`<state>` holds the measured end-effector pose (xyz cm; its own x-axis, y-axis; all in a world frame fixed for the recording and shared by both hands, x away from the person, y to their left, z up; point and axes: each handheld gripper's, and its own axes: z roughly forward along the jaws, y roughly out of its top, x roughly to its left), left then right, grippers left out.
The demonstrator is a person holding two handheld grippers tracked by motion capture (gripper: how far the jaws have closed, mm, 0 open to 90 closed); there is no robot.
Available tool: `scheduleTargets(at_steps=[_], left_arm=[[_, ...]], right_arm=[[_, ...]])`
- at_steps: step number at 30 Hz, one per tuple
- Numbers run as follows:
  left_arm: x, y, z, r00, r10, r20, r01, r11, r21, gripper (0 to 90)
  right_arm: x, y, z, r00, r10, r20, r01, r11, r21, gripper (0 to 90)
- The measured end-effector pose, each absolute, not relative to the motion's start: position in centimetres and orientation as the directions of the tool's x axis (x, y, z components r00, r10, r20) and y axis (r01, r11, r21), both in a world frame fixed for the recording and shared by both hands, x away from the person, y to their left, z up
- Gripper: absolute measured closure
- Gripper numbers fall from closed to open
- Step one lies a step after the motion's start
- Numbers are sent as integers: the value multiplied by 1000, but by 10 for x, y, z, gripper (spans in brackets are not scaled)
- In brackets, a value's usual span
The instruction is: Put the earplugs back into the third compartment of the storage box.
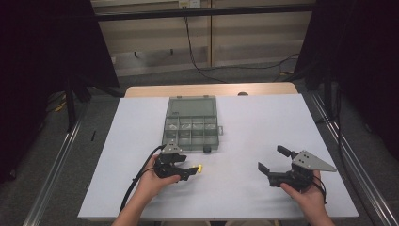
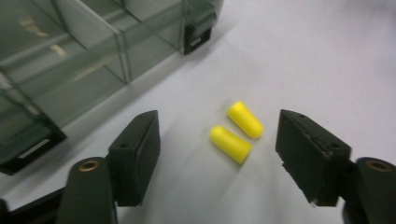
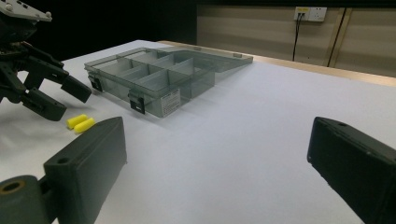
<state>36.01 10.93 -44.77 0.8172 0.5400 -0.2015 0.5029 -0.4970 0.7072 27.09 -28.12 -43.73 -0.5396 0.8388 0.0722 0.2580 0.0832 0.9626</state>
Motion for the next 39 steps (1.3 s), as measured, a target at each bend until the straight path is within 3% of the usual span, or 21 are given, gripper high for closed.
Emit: scheduleTargets(at_steps=[6,23,39], left_arm=[[360,108,-450,830,524,-191,487,-515,705,460],[357,104,-450,816,542,-204,511,-509,693,635],[356,103,-451,816,542,-202,510,-509,694,680]], right_arm=[[271,-281,-437,-541,838,72,256,83,963,48],[271,-281,-435,-544,837,59,244,90,966,53],[270,-281,-434,-545,837,53,240,95,966,58]])
